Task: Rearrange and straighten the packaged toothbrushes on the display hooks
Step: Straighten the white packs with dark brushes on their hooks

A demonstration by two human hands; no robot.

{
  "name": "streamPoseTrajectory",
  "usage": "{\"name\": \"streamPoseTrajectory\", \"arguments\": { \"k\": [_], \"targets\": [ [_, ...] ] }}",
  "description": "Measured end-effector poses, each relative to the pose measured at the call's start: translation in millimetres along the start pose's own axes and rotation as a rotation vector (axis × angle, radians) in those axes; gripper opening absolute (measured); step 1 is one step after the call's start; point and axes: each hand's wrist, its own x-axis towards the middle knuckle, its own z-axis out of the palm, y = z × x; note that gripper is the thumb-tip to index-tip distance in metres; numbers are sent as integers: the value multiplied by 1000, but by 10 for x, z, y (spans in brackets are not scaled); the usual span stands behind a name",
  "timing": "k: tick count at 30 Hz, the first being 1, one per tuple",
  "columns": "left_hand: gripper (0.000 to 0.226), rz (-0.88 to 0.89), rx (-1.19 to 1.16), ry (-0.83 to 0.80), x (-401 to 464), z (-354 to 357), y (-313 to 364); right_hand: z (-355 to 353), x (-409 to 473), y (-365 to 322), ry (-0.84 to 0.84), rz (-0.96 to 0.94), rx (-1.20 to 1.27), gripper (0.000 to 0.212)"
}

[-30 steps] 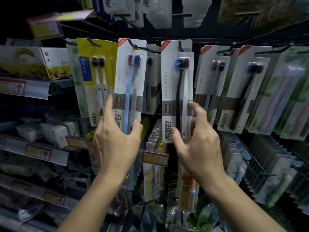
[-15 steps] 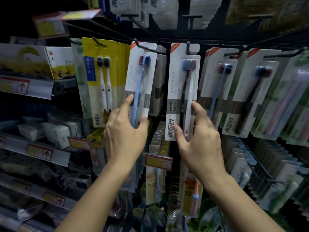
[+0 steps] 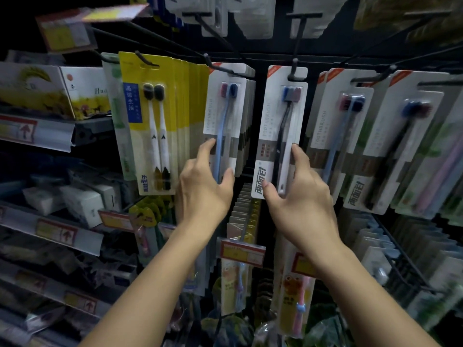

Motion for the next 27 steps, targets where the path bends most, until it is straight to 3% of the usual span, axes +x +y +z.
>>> {"name": "streamPoseTrajectory", "arguments": {
  "k": [16, 21, 27],
  "targets": [
    [65, -3, 58, -31, 149, 189, -47, 48, 51, -27, -118, 104, -121, 87],
    [51, -70, 116, -47, 151, 172, -51, 6, 13, -18, -124, 115, -129, 76],
    [28, -28, 138, -18, 83, 119, 31, -65, -49, 24, -73, 54, -124, 50]
  ]
}}
